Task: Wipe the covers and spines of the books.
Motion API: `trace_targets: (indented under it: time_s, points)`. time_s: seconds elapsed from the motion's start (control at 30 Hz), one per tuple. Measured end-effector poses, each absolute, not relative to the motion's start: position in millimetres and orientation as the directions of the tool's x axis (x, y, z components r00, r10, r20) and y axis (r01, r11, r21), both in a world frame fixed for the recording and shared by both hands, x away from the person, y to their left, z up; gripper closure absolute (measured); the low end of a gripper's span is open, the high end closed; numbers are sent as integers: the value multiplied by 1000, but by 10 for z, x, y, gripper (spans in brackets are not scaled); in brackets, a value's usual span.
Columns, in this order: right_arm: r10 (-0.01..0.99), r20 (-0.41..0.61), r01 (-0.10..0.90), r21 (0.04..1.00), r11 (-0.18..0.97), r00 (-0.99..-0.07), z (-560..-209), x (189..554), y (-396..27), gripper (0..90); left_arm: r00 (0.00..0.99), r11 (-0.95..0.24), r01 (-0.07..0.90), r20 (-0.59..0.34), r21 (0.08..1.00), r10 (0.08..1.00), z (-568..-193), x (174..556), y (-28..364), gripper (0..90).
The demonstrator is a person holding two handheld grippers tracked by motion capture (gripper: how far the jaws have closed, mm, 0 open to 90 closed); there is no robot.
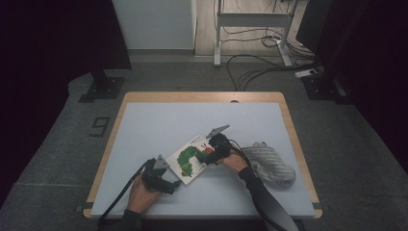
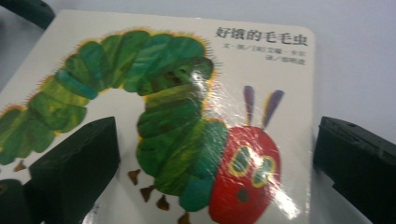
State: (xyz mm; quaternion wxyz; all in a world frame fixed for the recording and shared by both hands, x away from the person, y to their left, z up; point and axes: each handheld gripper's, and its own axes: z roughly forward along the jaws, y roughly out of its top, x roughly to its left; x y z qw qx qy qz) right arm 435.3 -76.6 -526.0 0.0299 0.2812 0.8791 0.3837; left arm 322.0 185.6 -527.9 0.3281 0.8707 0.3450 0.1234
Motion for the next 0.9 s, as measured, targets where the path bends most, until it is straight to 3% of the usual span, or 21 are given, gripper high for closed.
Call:
trace_targets:
  time_s: [0.23, 0.9]
  points:
    - [530, 229, 522, 685, 508, -816, -5242, 4387, -791, 19, 732, -547, 520, -12, 657, 682, -5279, 3221, 1856, 0]
    - [540, 285, 559, 692, 456, -792, -5062, 4349, -878, 23, 736, -550, 517, -12, 655, 677, -5279, 3222, 1861, 0]
